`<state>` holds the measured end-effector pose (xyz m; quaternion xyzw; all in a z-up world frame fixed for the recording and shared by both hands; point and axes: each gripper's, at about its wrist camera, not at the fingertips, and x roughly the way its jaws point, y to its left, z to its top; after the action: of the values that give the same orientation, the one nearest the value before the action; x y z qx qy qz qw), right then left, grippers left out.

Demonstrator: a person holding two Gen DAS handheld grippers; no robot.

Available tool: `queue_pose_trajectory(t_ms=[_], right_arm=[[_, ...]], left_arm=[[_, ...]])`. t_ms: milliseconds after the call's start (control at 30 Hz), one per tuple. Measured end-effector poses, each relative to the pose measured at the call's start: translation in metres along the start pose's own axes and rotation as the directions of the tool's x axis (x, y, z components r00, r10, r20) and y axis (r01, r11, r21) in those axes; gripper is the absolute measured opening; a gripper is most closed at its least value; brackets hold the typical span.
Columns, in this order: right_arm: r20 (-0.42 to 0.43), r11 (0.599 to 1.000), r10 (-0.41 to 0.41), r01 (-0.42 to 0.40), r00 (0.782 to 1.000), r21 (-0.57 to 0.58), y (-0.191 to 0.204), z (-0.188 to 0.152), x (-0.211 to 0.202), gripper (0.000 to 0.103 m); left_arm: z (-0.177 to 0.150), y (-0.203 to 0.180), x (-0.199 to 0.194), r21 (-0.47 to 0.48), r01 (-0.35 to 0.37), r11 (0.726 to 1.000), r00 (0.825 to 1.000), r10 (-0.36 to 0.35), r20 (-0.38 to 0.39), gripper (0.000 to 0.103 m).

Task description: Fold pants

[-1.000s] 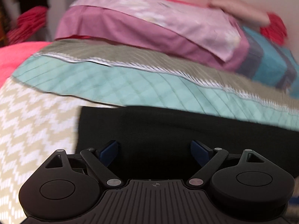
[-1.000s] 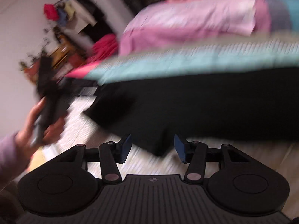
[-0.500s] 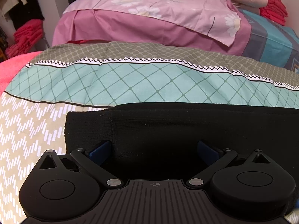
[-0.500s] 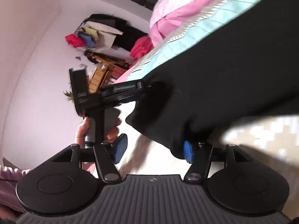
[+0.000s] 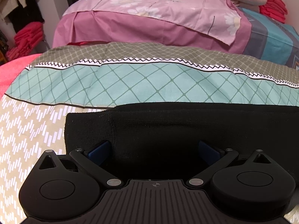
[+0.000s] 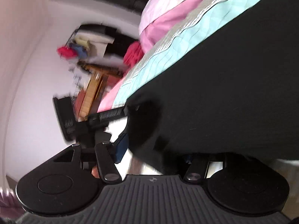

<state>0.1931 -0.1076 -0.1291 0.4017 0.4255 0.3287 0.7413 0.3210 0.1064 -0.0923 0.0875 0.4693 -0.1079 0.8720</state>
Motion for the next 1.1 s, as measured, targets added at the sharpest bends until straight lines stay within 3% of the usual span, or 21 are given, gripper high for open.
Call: queue_pose_trajectory(t_ms=[33,100,167,267,367,433,500,567,633,700,767,800,833,867,900,933,967,1000,1033,1100], right_arm=[[-0.074,0.999,-0.014,0.01,0.997,-0.053,0.003,0.001,0.01,0.067],[-0.067,0.981,-0.085,0.071,0.994,-0.182,0.018,-0.005,0.002,0.067],[-0.04,0.981,-0.143,0.136,0.989,-0.141,0.02,0.0,-0.016,0.068],[0.072,0.969,-0.195,0.203,0.978,-0.139,0.026,-0.006,-0.058,0.07],[0.2,0.98,-0.137,0.162,0.97,-0.114,0.026,-0.011,-0.084,0.072],[0.284,0.973,-0.168,0.205,0.944,-0.106,0.023,-0.007,-0.085,0.073],[0.296,0.961,-0.223,0.26,0.929,-0.091,0.011,0.002,-0.083,0.073],[0.31,0.95,-0.268,0.303,0.912,-0.071,-0.008,0.009,-0.09,0.062],[0.342,0.953,-0.284,0.303,0.896,-0.003,-0.03,0.016,-0.107,0.028],[0.424,0.944,-0.318,0.326,0.848,0.055,-0.039,0.021,-0.131,0.024],[0.51,0.917,-0.384,0.381,0.77,0.116,-0.048,0.021,-0.163,0.025],[0.54,0.913,-0.397,0.381,0.742,0.147,-0.054,0.022,-0.181,0.019],[0.567,0.895,-0.438,0.4,0.697,0.2,-0.06,0.019,-0.195,0.021],[0.595,0.861,-0.5,0.439,0.63,0.259,-0.061,0.016,-0.208,0.021],[0.625,0.847,-0.52,0.446,0.582,0.289,-0.059,0.013,-0.221,0.027],[0.651,0.831,-0.542,0.453,0.532,0.323,-0.054,0.009,-0.23,0.055],[0.672,0.814,-0.562,0.469,0.483,0.343,-0.045,0.003,-0.233,0.069],[0.689,0.807,-0.559,0.493,0.461,0.324,-0.035,-0.002,-0.232,0.075],[0.688,0.811,-0.544,0.513,0.481,0.282,-0.028,-0.004,-0.231,0.074],[0.655,0.818,-0.525,0.536,0.544,0.211,-0.017,-0.008,-0.221,0.074]], left_arm=[[0.0,0.0,0.0,0.0,0.0,1.0,1.0,0.0,0.001,0.103],[0.0,0.0,0.0,0.002,0.001,1.0,1.0,-0.001,0.001,0.103],[0.001,0.001,0.001,0.001,0.001,1.0,1.0,-0.001,0.0,0.103],[0.0,0.001,0.001,0.001,-0.004,1.0,1.0,0.004,0.003,0.103],[-0.001,-0.001,0.002,0.002,-0.016,1.0,1.0,0.016,0.011,0.103],[-0.001,-0.002,0.002,0.002,-0.025,1.0,1.0,0.025,0.014,0.103],[0.0,-0.002,0.002,-0.002,-0.03,1.0,0.999,0.03,0.014,0.103],[-0.001,-0.002,0.002,-0.003,-0.031,1.0,0.999,0.031,0.015,0.103],[-0.001,-0.003,0.002,0.002,-0.034,0.999,0.999,0.034,0.019,0.103],[-0.002,-0.003,0.002,0.001,-0.035,0.999,0.999,0.035,0.023,0.103],[-0.002,-0.004,0.002,0.002,-0.039,0.999,0.999,0.039,0.027,0.103],[-0.003,-0.004,0.002,0.002,-0.042,0.999,0.999,0.042,0.029,0.103],[-0.003,-0.004,0.002,0.002,-0.045,0.999,0.999,0.045,0.03,0.103],[-0.003,-0.005,0.003,0.002,-0.048,0.999,0.998,0.048,0.029,0.103],[-0.003,-0.005,0.003,0.001,-0.051,0.999,0.998,0.051,0.027,0.103],[-0.002,-0.006,0.002,-0.002,-0.055,0.998,0.998,0.055,0.02,0.103],[0.0,-0.007,0.001,-0.003,-0.062,0.998,0.998,0.062,0.011,0.103],[0.002,-0.009,-0.001,-0.005,-0.065,0.998,0.998,0.065,0.005,0.103],[0.004,-0.01,-0.005,-0.01,-0.066,0.998,0.998,0.067,0.004,0.103],[0.005,-0.014,-0.017,-0.013,-0.058,0.998,0.998,0.058,0.018,0.103]])
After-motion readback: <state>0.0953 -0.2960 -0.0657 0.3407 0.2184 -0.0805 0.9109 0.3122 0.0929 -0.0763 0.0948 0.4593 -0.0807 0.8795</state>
